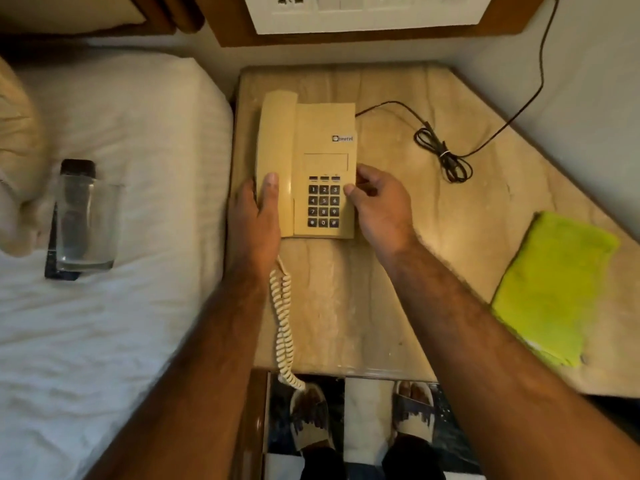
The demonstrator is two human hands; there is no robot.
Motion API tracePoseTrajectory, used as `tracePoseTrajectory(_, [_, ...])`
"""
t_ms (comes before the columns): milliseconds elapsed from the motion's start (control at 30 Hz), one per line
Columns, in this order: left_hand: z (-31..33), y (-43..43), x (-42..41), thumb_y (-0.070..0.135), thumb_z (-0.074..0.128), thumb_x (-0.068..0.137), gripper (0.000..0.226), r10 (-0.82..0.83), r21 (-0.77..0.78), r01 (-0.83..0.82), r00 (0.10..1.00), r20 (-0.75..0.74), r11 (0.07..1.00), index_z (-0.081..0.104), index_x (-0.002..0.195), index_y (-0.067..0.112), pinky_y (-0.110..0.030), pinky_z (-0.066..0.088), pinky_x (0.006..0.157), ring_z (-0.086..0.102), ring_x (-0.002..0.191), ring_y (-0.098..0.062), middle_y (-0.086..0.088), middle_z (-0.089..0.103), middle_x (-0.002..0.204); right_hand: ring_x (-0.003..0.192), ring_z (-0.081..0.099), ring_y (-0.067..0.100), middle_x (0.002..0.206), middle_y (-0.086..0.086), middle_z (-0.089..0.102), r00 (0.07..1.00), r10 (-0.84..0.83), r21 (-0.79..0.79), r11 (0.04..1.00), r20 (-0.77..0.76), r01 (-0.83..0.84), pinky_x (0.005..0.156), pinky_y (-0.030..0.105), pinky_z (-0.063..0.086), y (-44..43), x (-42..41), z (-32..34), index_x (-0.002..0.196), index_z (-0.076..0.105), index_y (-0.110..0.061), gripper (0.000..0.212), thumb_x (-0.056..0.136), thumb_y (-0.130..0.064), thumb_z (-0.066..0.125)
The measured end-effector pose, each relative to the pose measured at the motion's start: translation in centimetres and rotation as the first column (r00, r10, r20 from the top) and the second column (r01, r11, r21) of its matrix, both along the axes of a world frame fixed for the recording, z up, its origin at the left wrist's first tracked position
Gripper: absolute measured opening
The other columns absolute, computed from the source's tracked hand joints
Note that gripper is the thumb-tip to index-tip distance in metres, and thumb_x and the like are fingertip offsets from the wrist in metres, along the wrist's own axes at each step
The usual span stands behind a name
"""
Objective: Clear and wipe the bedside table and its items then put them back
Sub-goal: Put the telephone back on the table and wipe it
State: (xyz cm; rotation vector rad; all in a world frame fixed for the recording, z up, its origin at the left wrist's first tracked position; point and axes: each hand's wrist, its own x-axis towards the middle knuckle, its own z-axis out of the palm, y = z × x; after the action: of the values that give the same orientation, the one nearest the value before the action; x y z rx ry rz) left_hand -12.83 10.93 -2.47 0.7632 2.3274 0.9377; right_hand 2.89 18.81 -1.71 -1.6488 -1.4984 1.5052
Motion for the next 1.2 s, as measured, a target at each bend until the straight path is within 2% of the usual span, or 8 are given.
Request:
tracePoseTrajectory(100, [-0.5, -0.2, -0.3, 0.076, 0.028, 0.099, 0.083, -0.069, -0.101, 0.038, 0.945, -0.321, 0.994, 0.066, 0.133, 0.01, -0.05, 0.044, 0.113, 0.056, 0.127, -0.034, -0.018, 0.061, 0.135, 0.124, 0.067, 0.015, 0.134, -0.002, 0.073, 0.999, 0.033, -0.004, 0.999, 0.02, -0.033, 0.114, 0.04, 0.053, -0.2, 0.0, 0.6, 0.142, 0.069, -0.023, 0.041, 0.1, -0.02, 0.068])
tracePoseTrajectory(200, [1.9, -0.8, 3.3, 0.057, 0.041, 0.107, 0.068, -0.095, 0.001, 0.113, 0.843, -0.529, 0.994, 0.052, 0.149, 0.005, -0.036, 0.032, 0.123, 0.041, 0.146, -0.034, -0.022, 0.045, 0.156, 0.116, 0.063, 0.0, 0.139, -0.006, 0.067, 0.996, -0.045, 0.025, 0.999, 0.077, 0.043, 0.103, 0.014, 0.05, -1.8, 3.6, 1.5, 0.149, 0.06, -0.022, 0.048, 0.102, -0.025, 0.069])
tracePoseTrajectory(300, [3.9, -1.5, 11.5, 0.041, 0.05, 0.107, 0.049, -0.288, 0.056, 0.319, 0.907, -0.307, 0.946, 0.052, 0.149, 0.015, -0.008, 0.028, 0.111, 0.046, 0.139, -0.017, -0.009, 0.052, 0.152, 0.106, 0.059, -0.006, 0.132, -0.005, 0.064, 0.91, -0.342, 0.186, 0.934, 0.233, 0.304, 0.102, 0.019, 0.051, -5.1, 11.3, 1.8, 0.139, 0.068, -0.021, 0.036, 0.103, -0.02, 0.065])
tracePoseTrajectory(533, [2.0, 0.1, 28.5, 0.037, 0.05, 0.108, 0.066, -0.718, -0.131, 0.73, 0.684, 0.128, 0.671, 0.026, 0.163, 0.011, -0.038, 0.028, 0.125, 0.034, 0.15, -0.027, -0.011, 0.036, 0.166, 0.144, 0.038, 0.047, 0.155, 0.025, 0.042, 0.631, -0.42, 0.102, 0.873, 0.652, 0.476, 0.123, 0.053, 0.035, -8.7, 22.7, 0.6, 0.154, 0.047, 0.0, 0.061, 0.101, -0.022, 0.068])
tracePoseTrajectory(767, [1.4, 2.7, 30.6, 0.039, 0.064, 0.098, 0.041, -0.505, -0.188, 0.545, 0.834, 0.22, 0.817, 0.067, 0.128, 0.012, -0.043, 0.049, 0.101, 0.062, 0.118, -0.035, -0.014, 0.07, 0.123, 0.106, 0.075, 0.041, 0.114, 0.019, 0.078, 0.734, -0.602, -0.129, 0.739, 0.314, 0.662, 0.093, 0.053, 0.062, -6.8, 23.7, 1.7, 0.113, 0.073, -0.015, 0.033, 0.08, -0.021, 0.076])
tracePoseTrajectory(933, [5.2, 0.0, 23.8, 0.034, 0.064, 0.095, 0.015, -0.288, 0.125, 0.26, 0.899, 0.33, 0.957, 0.063, 0.107, 0.025, -0.038, 0.056, 0.081, 0.067, 0.092, -0.023, -0.004, 0.07, 0.1, 0.09, 0.073, 0.032, 0.098, 0.013, 0.08, 0.861, -0.508, -0.29, 0.83, -0.038, 0.477, 0.074, 0.038, 0.06, -6.1, 18.6, 5.4, 0.1, 0.075, -0.013, 0.019, 0.092, 0.0, 0.064])
tracePoseTrajectory(1067, [8.9, -1.6, 13.6, 0.027, 0.062, 0.103, 0.013, -0.149, 0.217, 0.128, 0.985, 0.085, 0.968, 0.059, 0.116, 0.027, -0.014, 0.05, 0.073, 0.066, 0.086, -0.003, 0.015, 0.067, 0.099, 0.092, 0.078, 0.011, 0.102, -0.001, 0.083, 0.912, -0.268, -0.264, 0.946, -0.309, 0.188, 0.076, 0.026, 0.063, -5.4, 10.0, 7.7, 0.108, 0.074, -0.02, 0.027, 0.09, 0.0, 0.076])
tracePoseTrajectory(1200, [7.2, -1.1, 4.1, 0.028, 0.065, 0.097, 0.027, 0.009, 0.226, 0.02, 0.991, -0.13, 0.974, 0.064, 0.118, 0.011, -0.03, 0.054, 0.089, 0.07, 0.098, -0.019, -0.002, 0.073, 0.106, 0.095, 0.073, 0.01, 0.108, -0.002, 0.078, 0.917, -0.011, -0.161, 0.985, -0.399, -0.058, 0.086, 0.028, 0.061, -4.5, 2.1, 6.6, 0.122, 0.072, -0.011, 0.033, 0.091, -0.003, 0.079])
